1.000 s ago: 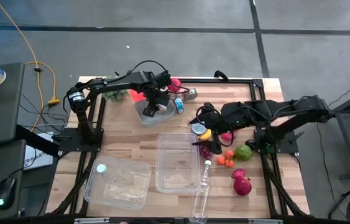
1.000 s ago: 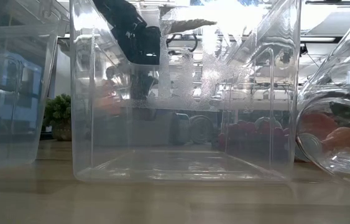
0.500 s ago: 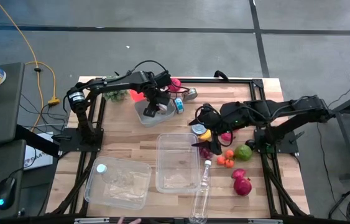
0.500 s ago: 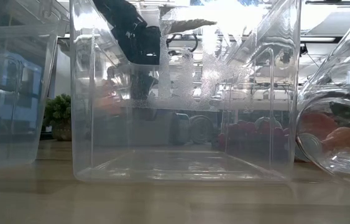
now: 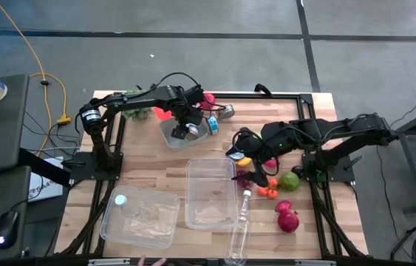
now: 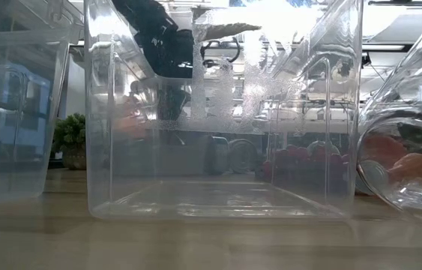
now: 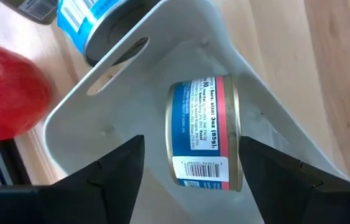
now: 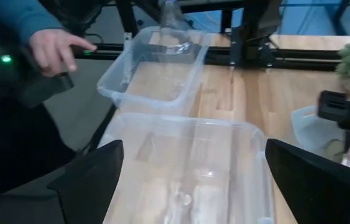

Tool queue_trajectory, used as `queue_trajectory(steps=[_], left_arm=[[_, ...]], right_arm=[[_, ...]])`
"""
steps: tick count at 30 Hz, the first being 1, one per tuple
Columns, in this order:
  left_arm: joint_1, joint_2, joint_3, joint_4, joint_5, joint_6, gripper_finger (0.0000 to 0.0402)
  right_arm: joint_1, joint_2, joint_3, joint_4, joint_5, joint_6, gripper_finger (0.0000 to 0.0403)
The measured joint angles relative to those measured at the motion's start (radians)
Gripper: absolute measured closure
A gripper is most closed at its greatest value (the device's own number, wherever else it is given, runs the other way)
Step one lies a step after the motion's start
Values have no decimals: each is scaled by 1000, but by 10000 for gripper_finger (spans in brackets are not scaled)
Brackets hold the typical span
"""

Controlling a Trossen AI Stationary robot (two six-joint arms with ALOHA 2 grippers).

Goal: Pick & Place Food Item
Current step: Put the pink tuna can into the gray bin

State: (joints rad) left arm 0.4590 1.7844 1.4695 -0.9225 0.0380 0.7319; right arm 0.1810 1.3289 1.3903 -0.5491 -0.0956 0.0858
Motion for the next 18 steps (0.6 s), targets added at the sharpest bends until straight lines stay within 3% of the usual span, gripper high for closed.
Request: queue_trajectory(steps=[10,18], left_arm=[[-26,-9,0,22,-99,-78,145],[-83,-136,4,32,-367,-153,145]], right_arm=[[28,0,0,7,-12,-2,20],[39,-27,0,34,46,87,20]])
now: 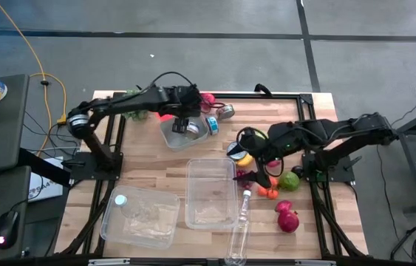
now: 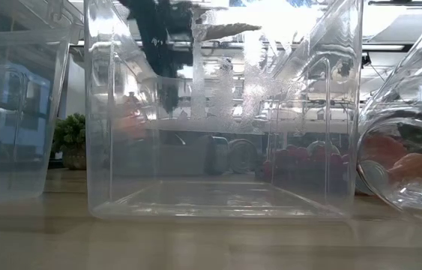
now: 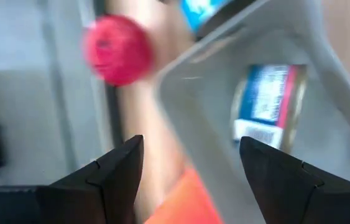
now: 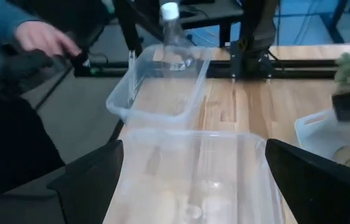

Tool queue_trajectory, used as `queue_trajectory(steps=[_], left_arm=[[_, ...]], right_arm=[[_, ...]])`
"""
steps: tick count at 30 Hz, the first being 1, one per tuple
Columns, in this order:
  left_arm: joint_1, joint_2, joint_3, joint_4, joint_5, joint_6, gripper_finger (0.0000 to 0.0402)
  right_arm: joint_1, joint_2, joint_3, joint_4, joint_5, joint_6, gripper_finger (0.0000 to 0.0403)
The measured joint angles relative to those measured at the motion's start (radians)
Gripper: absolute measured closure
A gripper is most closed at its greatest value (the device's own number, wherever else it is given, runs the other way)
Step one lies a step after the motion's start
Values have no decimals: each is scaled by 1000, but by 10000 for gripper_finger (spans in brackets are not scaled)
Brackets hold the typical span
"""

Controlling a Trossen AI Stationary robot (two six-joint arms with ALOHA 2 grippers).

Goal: Pick & Place Food Item
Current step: Put the pink tuna can into the gray bin, then put the transparent plastic bottle into the left transparent bin

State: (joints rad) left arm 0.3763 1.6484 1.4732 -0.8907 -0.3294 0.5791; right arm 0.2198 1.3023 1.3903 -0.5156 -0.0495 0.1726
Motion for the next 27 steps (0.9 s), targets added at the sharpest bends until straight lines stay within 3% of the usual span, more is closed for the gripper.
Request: queue_trajectory(steps=[4,8,17,24,27], left_arm=[[-75,-127,4,2,-84,6,145],[-174,-262,5,2,-121,-7,145],[-413,-510,5,-27,-108,-415,145],[-565,-580,5,-115,-107,-675,145],[-615,-580,5,-160,-107,-789,145]], right_arm=[[15,-19,0,8,1,164,20],[66,-55,0,21,30,217,20],[253,-114,0,48,298,257,20],[366,-131,0,-25,313,689,20],[425,-120,0,-77,321,963,20]])
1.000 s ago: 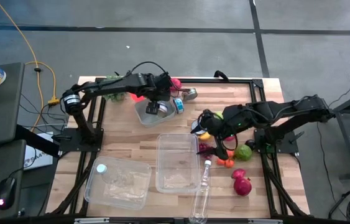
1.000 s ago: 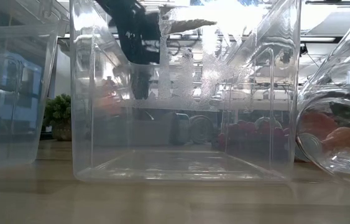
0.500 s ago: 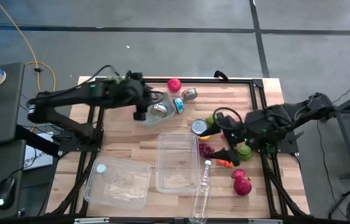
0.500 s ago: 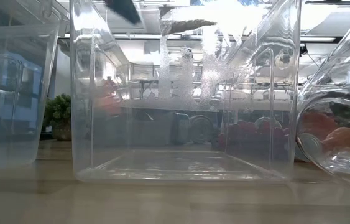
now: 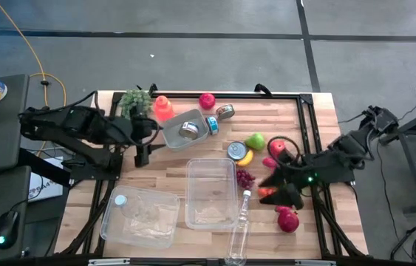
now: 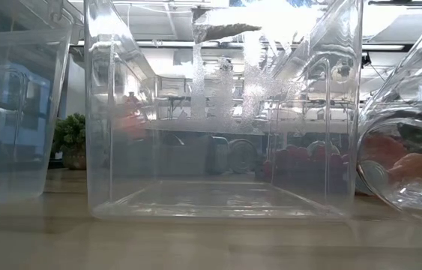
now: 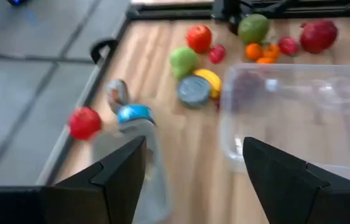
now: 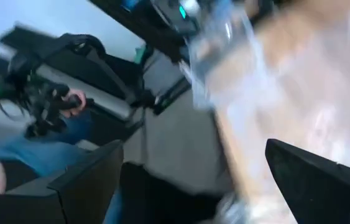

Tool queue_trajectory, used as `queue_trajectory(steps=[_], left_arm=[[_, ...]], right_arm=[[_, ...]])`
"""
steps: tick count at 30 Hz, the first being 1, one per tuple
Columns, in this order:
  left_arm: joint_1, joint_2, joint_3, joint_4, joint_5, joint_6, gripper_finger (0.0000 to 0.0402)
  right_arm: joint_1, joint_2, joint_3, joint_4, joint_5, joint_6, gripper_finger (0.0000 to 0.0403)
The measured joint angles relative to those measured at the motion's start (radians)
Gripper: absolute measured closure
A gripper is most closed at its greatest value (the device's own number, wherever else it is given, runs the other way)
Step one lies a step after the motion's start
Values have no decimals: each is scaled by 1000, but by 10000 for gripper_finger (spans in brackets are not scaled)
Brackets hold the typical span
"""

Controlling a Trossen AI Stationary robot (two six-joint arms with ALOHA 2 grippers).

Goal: Pick & Place Food Item
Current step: Put the transparent plastic bottle into the left transparent bin

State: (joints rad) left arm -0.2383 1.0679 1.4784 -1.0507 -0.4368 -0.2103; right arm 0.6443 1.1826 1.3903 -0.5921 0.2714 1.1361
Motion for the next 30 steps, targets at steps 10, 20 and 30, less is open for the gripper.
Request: queue_trajectory(steps=[10,20,30], left_arm=[[-171,7,0,43,26,-86,145],[-280,-59,-1,20,243,-41,145],[-355,-227,-2,-145,409,-104,145]], right_arm=[[110,125,0,-166,140,538,20],[157,177,0,-164,521,696,20],[88,206,0,-113,616,488,20]])
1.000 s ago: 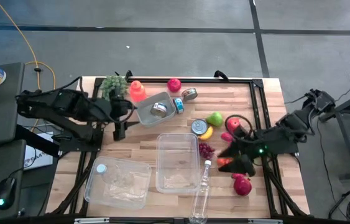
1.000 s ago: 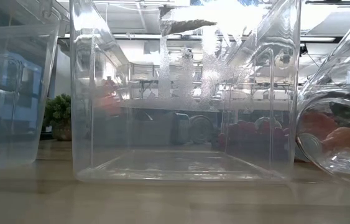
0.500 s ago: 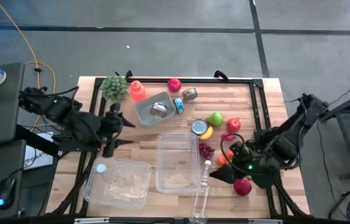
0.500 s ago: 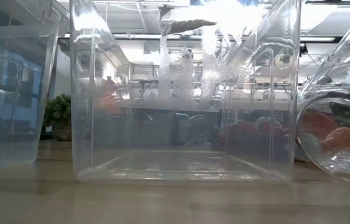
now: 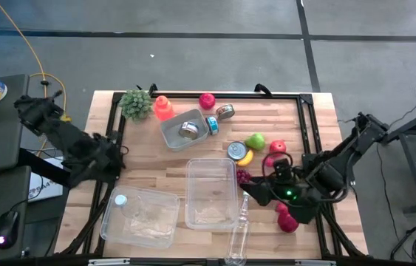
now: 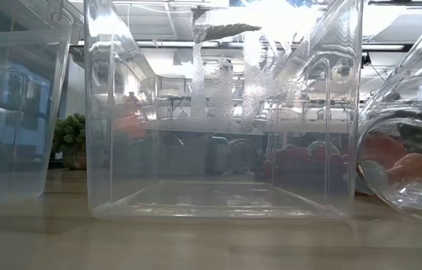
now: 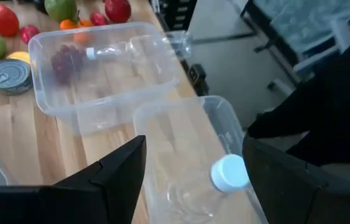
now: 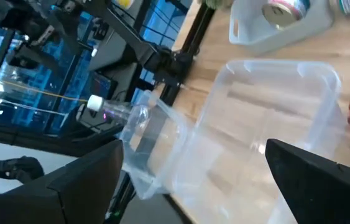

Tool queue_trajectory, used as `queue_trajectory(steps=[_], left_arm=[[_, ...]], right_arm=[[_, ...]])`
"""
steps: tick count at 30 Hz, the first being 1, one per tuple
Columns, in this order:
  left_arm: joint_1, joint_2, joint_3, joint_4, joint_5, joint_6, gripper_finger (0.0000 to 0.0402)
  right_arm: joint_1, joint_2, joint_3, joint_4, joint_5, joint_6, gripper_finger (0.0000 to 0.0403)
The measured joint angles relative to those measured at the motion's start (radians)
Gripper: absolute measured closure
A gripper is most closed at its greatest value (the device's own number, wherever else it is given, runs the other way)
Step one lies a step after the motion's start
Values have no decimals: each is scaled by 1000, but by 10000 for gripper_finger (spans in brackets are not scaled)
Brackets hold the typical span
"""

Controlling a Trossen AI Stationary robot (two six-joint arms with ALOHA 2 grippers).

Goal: Pick & Place Food Item
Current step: Put the transparent plastic bottle into the left transparent bin

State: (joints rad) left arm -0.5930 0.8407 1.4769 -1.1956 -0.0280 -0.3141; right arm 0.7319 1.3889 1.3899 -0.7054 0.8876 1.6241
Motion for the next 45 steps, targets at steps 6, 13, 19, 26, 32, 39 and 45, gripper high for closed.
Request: queue_trajectory(steps=[6,13,19,26,32,39,45], left_arm=[[-8,-84,0,34,1,-35,145],[-8,-135,0,34,1,-61,145],[-8,-142,-1,-11,59,-109,144],[-8,-144,-1,-37,54,-32,144],[-8,-144,-1,-39,-20,-51,144],[-8,-144,-1,-67,-23,-46,145],[-8,-144,-1,-51,-27,-13,144]], right_arm=[[-40,46,0,108,-28,-84,20],[-41,134,0,152,-104,-26,20],[0,142,0,80,92,151,20],[131,118,0,108,405,97,20],[181,120,0,42,480,76,20],[133,120,0,22,425,22,20],[48,120,0,97,288,16,20]])
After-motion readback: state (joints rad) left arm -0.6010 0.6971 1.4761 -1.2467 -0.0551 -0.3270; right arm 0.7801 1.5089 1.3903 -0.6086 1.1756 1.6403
